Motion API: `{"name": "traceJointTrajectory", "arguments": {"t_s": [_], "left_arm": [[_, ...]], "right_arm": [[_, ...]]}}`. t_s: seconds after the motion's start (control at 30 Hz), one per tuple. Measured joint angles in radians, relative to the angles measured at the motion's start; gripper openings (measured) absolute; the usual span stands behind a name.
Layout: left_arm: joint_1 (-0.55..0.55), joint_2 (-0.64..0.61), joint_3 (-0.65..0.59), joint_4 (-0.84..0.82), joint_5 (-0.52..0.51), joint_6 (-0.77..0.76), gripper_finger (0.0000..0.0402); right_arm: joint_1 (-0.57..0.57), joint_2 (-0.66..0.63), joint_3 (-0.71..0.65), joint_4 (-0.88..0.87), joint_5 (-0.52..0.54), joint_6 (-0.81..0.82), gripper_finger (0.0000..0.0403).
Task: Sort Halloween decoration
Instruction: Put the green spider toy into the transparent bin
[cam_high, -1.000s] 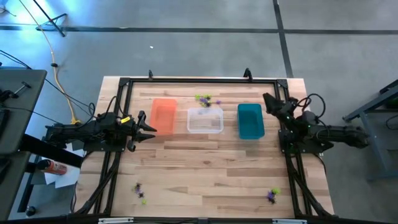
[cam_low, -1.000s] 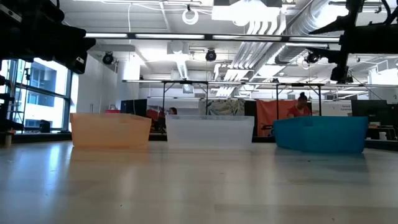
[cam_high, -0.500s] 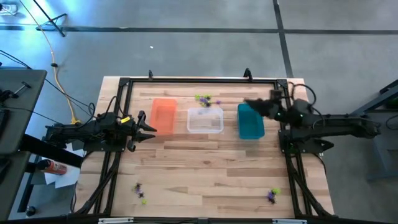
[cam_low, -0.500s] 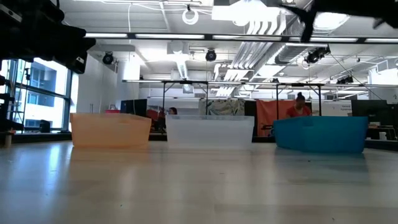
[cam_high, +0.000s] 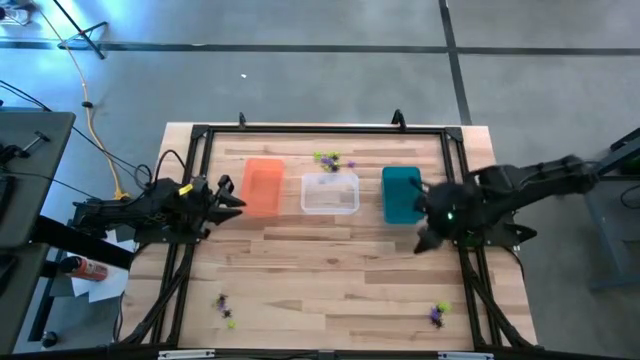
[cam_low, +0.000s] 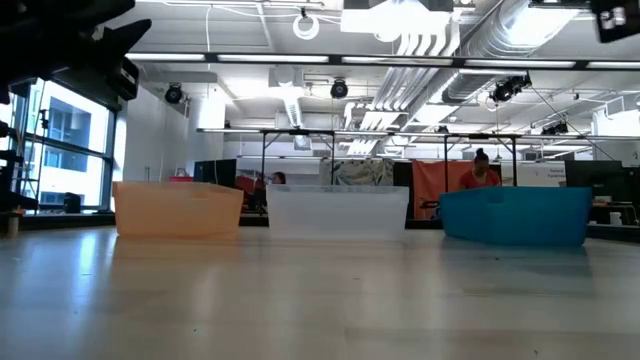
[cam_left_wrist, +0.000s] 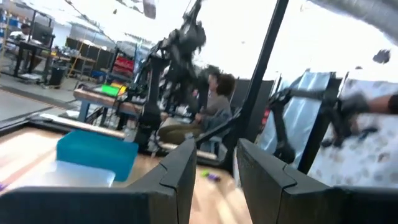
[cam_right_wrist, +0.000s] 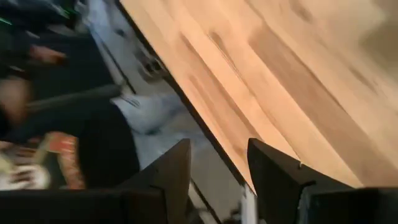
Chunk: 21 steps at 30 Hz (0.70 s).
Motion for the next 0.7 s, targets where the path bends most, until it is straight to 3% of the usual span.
{"name": "traceJointTrajectory", "arguments": {"t_s": [0.13, 0.3, 0.43, 0.7], "left_arm": [[0.000, 0.000, 0.000, 0.063, -0.030, -0.104, 0.0106], [0.000, 0.000, 0.000, 0.129, -0.163, -0.177, 0.0106], [0.000, 0.000, 0.000, 0.135, -0.285, -0.225, 0.0106], [-0.001, 0.051, 0.000, 0.136, -0.281, -0.224, 0.0106]], "right_arm": [[0.133, 0.026, -0.080, 0.034, -0.009, 0.113, 0.0156], [0.259, 0.053, -0.174, 0.096, -0.107, 0.330, 0.0156], [0.343, 0.073, -0.256, 0.185, -0.110, 0.511, 0.0156], [0.482, 0.144, -0.405, 0.494, -0.114, 0.640, 0.0156]]}}
